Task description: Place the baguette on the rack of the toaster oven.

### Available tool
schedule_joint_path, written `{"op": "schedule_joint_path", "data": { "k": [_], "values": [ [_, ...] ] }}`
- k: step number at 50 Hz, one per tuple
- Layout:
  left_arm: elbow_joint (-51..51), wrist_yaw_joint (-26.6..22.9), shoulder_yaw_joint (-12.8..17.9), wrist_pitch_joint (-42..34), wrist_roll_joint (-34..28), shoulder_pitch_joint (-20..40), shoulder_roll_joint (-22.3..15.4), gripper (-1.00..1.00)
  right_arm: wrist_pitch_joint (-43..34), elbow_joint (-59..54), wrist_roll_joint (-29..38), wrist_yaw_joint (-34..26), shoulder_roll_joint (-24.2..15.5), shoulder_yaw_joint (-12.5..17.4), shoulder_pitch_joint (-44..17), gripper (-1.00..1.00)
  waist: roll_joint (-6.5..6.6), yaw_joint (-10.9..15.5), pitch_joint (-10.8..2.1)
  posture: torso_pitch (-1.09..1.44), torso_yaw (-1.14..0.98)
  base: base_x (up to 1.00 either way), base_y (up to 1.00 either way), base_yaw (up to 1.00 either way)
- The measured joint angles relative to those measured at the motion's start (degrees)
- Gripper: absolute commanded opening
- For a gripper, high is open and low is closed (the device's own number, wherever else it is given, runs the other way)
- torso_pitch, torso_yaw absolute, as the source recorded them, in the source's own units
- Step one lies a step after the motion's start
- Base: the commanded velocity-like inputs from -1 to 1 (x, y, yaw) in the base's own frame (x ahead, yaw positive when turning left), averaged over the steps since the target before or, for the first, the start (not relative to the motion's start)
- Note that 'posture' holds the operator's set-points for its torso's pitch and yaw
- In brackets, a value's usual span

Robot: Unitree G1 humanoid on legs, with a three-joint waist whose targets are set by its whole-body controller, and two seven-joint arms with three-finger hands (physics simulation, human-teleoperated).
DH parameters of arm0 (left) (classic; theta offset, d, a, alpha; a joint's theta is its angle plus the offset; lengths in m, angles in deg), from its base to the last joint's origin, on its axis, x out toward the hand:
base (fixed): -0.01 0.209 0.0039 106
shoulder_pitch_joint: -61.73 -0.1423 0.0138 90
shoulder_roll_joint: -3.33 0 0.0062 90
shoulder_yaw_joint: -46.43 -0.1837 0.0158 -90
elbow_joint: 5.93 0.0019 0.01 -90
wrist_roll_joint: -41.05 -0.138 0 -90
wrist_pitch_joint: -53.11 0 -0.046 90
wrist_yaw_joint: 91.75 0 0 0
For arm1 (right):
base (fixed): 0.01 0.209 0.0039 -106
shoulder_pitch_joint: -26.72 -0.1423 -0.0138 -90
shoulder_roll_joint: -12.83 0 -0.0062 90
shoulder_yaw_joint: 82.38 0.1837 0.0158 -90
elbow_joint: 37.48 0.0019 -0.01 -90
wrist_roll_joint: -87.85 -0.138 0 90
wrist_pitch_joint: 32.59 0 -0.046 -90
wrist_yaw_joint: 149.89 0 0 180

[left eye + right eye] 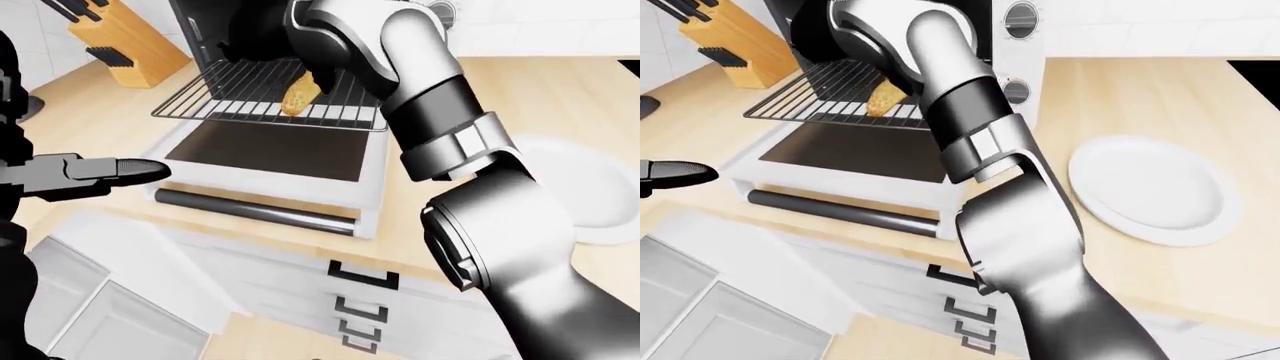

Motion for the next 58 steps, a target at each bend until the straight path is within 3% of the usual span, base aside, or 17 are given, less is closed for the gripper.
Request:
{"op": "schedule_joint_path", "data": {
  "k": [14, 18, 24, 37, 47, 58],
  "values": [
    [0.3, -0.2, -1.8, -0.9, -0.8, 1.9, -0.4, 1.0, -0.6, 13.9, -4.8, -9.1, 3.4, 0.1, 0.8, 0.77, -0.07, -0.2, 0.19, 0.0, 0.44, 0.0, 0.0, 0.0],
    [0.3, -0.2, -2.2, -1.0, -1.2, 2.1, -0.3, 1.0, -2.1, 18.3, -6.9, -12.3, 4.0, 0.8, 1.0, 0.98, -0.13, -0.2, 0.24, 0.0, 0.44, 0.0, 0.0, 0.0],
    [0.9, -0.3, -3.5, -1.0, -2.0, 2.6, 0.0, 1.0, -6.4, 22.6, -10.5, -15.1, 2.8, 2.3, 0.5, 1.0, -0.35, -0.2, 0.3, 0.0, 0.44, 0.0, 0.0, 0.0],
    [1.0, -1.4, -2.8, -0.6, -3.7, 2.3, 0.3, 1.0, -14.4, 33.9, -14.9, -22.3, -5.6, 4.3, 1.4, 1.0, -0.58, 0.0, 0.75, 0.0, 0.44, 0.0, 0.0, 0.0],
    [0.9, -1.9, -2.2, -0.5, -3.8, 2.2, 0.3, 1.0, -20.9, 53.1, -18.4, -33.3, -11.5, 6.9, 2.7, 1.0, -0.91, 0.2, 1.18, 0.0, 0.44, 0.0, 0.0, 0.0],
    [1.2, -1.9, -2.1, -0.8, -3.6, 2.9, -0.1, 1.0, -29.5, 70.5, -19.4, -43.4, -21.7, 11.0, 6.8, 1.0, -1.34, 0.3, 1.46, 0.0, 0.44, 0.0, 0.0, 0.0]
  ]
}}
